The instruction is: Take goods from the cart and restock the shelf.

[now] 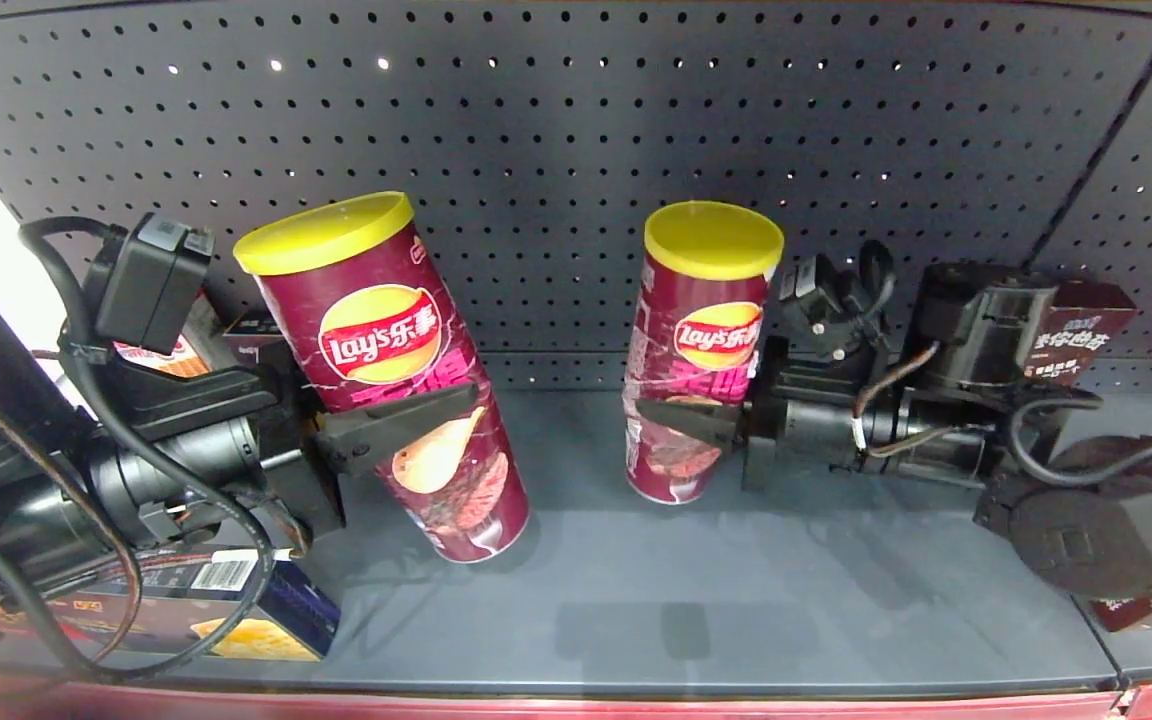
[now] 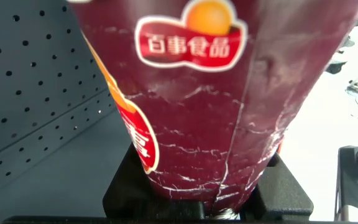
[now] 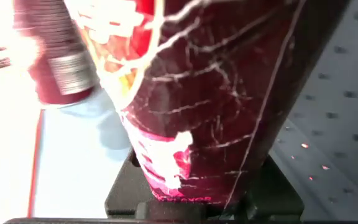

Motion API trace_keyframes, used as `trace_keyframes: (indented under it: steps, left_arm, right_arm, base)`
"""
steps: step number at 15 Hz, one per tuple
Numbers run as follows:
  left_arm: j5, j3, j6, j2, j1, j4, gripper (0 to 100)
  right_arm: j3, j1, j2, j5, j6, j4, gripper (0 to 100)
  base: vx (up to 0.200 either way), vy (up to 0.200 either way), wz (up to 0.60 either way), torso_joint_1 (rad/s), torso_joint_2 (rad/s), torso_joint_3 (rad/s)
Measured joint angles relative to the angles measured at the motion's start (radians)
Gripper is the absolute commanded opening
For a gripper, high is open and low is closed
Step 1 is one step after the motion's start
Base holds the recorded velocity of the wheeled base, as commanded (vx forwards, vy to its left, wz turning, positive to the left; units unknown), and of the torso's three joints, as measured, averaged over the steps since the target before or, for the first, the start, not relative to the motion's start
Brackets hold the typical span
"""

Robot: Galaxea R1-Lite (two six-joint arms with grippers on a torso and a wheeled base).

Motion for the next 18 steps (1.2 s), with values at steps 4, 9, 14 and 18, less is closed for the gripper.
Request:
trace_keyframes:
  steps: [4, 9, 14, 18]
  left_arm:
    - [0.001, 0.001, 0.000, 0.000, 0.003, 0.000, 0]
    - [0.001, 0.015, 0.000, 0.000, 0.004, 0.000, 0]
    - [0.000, 0.013, 0.000, 0.000, 0.010, 0.000, 0]
    - [0.000, 0.015, 0.000, -0.001, 0.011, 0.000, 0]
  right_arm:
    - [0.200, 0.073, -0.075, -0.035, 0.000, -0.109, 0]
    - [0.319, 0.086, -0.082, -0.039, -0.002, -0.197, 0]
    - [0.344, 0.080, -0.040, -0.038, -0.003, -0.204, 0]
    - [0.344, 0.080, -0.007, -0.036, -0.003, -0.224, 0]
  base:
    - [0.000, 0.000, 0.00, 0.000, 0.00, 0.000]
    - [0.000, 0.000, 0.00, 0.000, 0.00, 0.000]
    - [0.000, 0.000, 0.00, 0.000, 0.00, 0.000]
    - [0.000, 0.000, 0.00, 0.000, 0.00, 0.000]
